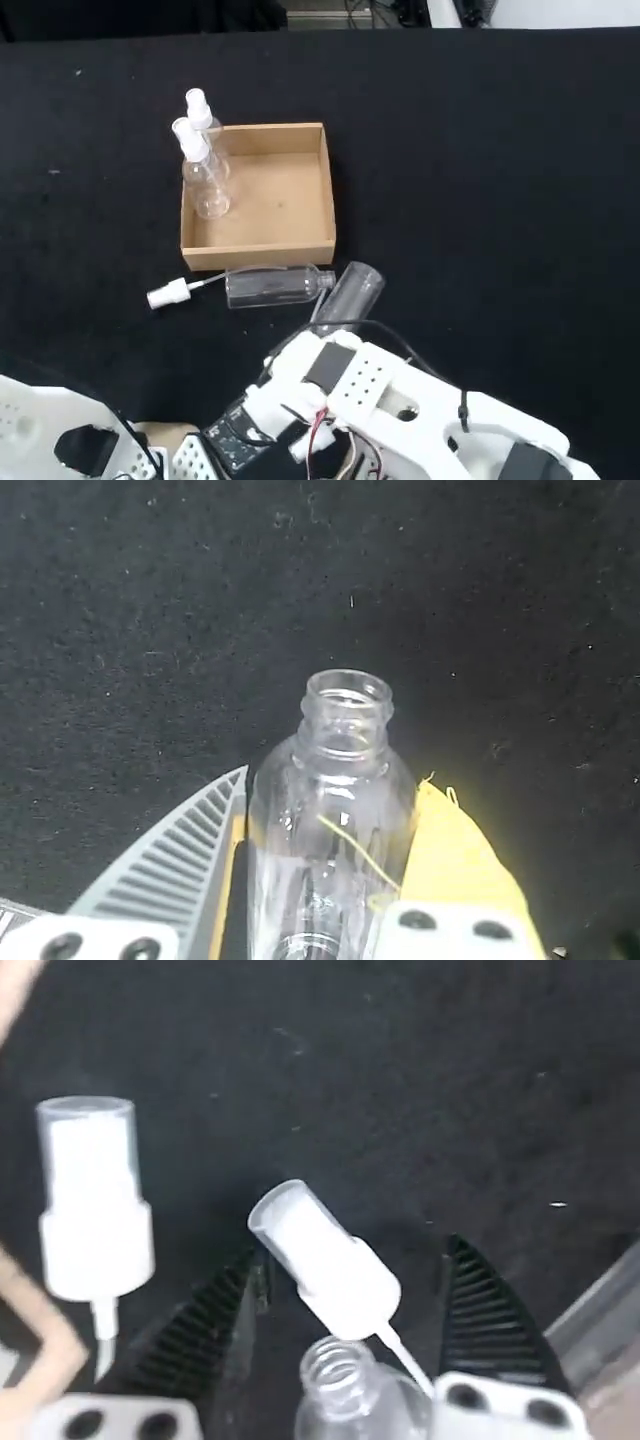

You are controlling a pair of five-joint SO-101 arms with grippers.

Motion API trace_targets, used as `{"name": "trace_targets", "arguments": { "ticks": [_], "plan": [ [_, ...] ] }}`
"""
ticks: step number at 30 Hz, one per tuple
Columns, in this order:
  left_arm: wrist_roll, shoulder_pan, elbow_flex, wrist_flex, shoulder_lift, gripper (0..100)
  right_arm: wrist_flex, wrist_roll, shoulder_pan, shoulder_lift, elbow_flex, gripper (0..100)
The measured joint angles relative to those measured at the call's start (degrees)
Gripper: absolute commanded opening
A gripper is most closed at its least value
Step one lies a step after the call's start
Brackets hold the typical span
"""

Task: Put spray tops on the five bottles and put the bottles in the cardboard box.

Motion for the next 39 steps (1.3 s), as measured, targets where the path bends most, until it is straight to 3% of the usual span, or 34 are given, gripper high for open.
{"name": "trace_targets", "arguments": {
  "ticks": [10, 14, 26, 31, 39],
  "plan": [
    [0.00, 0.00, 0.00, 0.00, 0.00, 3, -1.23, 0.00, 0.00, 0.26, 1.32, 17.4],
    [0.00, 0.00, 0.00, 0.00, 0.00, 3, -1.41, -0.18, 0.00, 0.26, 1.41, 11.6],
    [0.00, 0.00, 0.00, 0.00, 0.00, 3, -1.76, -9.41, 0.00, 0.26, -3.52, 9.9],
    [0.00, 0.00, 0.00, 0.00, 0.00, 3, -1.49, -12.66, 5.01, 0.26, -9.85, 9.9],
    [0.18, 0.35, -1.76, 0.00, 0.00, 3, 13.89, -22.77, 7.65, 0.35, -28.22, 9.9]
  ]
}}
